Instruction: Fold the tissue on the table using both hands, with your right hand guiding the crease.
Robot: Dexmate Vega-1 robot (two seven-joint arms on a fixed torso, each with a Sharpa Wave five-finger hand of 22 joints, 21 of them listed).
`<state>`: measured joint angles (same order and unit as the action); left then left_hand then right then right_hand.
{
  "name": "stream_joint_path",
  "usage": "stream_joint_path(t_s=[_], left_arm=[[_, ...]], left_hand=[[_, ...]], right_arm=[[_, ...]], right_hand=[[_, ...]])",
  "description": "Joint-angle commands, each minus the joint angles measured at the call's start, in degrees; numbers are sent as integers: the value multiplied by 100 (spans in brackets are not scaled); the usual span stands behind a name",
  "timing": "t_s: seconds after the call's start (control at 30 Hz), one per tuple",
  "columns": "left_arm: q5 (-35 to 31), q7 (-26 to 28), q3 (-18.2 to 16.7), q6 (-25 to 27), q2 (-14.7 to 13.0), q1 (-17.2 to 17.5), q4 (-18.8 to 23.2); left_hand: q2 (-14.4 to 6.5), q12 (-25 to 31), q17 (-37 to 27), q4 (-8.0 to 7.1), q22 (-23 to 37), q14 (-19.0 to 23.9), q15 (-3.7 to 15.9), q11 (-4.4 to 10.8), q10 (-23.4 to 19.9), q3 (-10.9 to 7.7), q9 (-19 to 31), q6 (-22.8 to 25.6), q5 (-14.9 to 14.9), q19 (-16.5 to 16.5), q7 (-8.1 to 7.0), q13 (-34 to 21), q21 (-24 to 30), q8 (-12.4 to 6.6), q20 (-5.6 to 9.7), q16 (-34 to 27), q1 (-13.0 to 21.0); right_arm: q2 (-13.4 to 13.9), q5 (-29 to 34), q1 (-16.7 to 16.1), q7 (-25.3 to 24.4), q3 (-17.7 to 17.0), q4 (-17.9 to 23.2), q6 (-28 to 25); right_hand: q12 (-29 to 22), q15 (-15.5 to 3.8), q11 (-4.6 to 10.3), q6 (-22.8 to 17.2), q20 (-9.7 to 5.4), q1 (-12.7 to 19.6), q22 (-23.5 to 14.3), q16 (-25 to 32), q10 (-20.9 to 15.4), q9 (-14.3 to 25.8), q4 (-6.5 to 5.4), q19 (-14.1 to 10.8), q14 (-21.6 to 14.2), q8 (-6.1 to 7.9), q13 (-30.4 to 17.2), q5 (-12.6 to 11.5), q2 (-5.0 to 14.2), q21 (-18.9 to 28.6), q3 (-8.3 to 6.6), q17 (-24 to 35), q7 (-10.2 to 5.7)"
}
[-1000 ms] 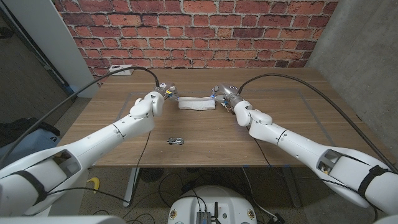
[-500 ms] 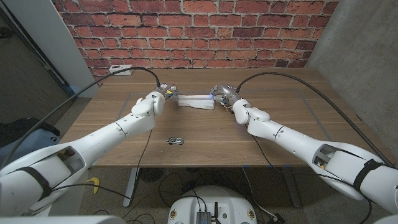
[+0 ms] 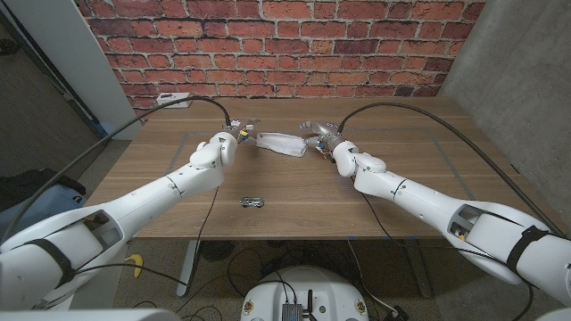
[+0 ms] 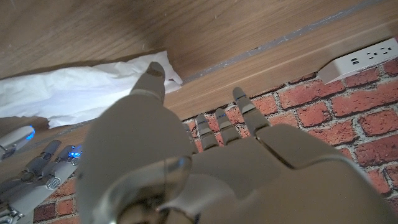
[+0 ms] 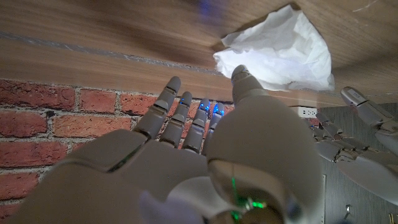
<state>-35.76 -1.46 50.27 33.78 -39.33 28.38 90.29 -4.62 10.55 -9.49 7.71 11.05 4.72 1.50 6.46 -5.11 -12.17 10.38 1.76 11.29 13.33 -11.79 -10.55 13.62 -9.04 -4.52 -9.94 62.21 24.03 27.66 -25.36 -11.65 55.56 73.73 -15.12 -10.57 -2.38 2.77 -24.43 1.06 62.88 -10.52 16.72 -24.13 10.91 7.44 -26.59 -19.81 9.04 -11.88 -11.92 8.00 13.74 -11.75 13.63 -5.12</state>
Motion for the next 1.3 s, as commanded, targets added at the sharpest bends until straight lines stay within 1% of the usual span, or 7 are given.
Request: stream_joint_path(t_s=[0.03, 0.27, 0.6, 0.67, 0.77, 1.0, 1.3], left_arm=[[10, 111, -59, -29, -94, 120, 164], [336, 34, -248, -283, -211, 244, 296], [1168, -229, -606, -840, -351, 397, 335], [1313, -306, -652, -914, -378, 407, 328], [1474, -411, -685, -972, -404, 409, 312], [1656, -795, -599, -915, -435, 293, 277], [1788, -1026, -499, -912, -418, 164, 183]], left_hand=[[26, -12, -25, -36, 34, -99, 3, -9, 146, 67, -3, -194, 57, -95, -15, -27, -49, -73, 8, 13, -117], [20, 190, -19, -106, 41, 64, 182, 54, -302, 192, -4, 814, 104, -54, 60, -19, -22, -386, 8, -58, -366], [-331, 218, -58, -462, 67, 163, 232, -49, -546, 264, -1, 1399, 70, -245, 375, -22, -67, -394, -44, -64, -974], [-392, 188, -61, -534, 70, 120, 225, -78, -505, 268, -6, 1400, 50, -349, 451, -20, -99, -351, -70, -48, -1101], [-428, 123, -64, -697, 71, -61, 200, -110, -392, 321, -22, 1290, 10, -659, 544, -15, -192, -220, -83, -9, -1427], [-422, 37, -67, -1166, 54, -699, 65, -99, -61, 512, -38, 669, -7, -1393, 542, -5, -303, -66, -177, 27, -2331], [-312, 55, -70, -1433, 41, -988, -12, -136, 11, 723, -41, 443, 27, -1806, 632, -1, -313, -76, -278, 12, -2883]], right_arm=[[152, -60, -152, -38, -67, 341, -22], [378, -96, -387, 10, -187, 830, -22], [583, -175, -601, 321, -304, 1317, -66], [609, -170, -608, 447, -295, 1396, -108], [642, -179, -593, 688, -272, 1494, -176], [671, -101, -518, 1151, -160, 1631, -364], [627, 78, -467, 1289, -56, 1636, -477]], right_hand=[[-38, -520, -52, -93, 29, -114, -28, 16, -28, 11, -61, -1, 1, 134, -14, -28, 2, -23, 49, 33, 14], [-205, -491, -141, -779, 89, -496, -28, 48, -420, 9, -262, -40, -208, 380, -30, -1, 10, -14, 166, 30, 152], [-169, -356, -331, -735, 226, -1104, -29, -23, -357, 6, -558, 18, -143, 284, -36, 43, -53, -48, 386, 44, 265], [-136, -316, -242, -667, 256, -1174, -29, -66, -279, 5, -573, 50, -95, 249, -34, 38, -90, -62, 416, 29, 261], [-106, -255, -319, -507, 274, -1238, -26, -167, -196, 4, -569, 137, 62, 187, -32, 24, -150, -100, 449, 2, 219], [-18, -176, -82, -214, 313, -1305, -15, -361, 141, 0, -515, 351, 376, 139, -15, -33, -248, -184, 488, -55, 149], [-25, -172, 156, -197, 316, -1064, -6, -461, 246, -4, -303, 445, 545, 178, -1, -124, -308, -208, 419, -121, 20]])
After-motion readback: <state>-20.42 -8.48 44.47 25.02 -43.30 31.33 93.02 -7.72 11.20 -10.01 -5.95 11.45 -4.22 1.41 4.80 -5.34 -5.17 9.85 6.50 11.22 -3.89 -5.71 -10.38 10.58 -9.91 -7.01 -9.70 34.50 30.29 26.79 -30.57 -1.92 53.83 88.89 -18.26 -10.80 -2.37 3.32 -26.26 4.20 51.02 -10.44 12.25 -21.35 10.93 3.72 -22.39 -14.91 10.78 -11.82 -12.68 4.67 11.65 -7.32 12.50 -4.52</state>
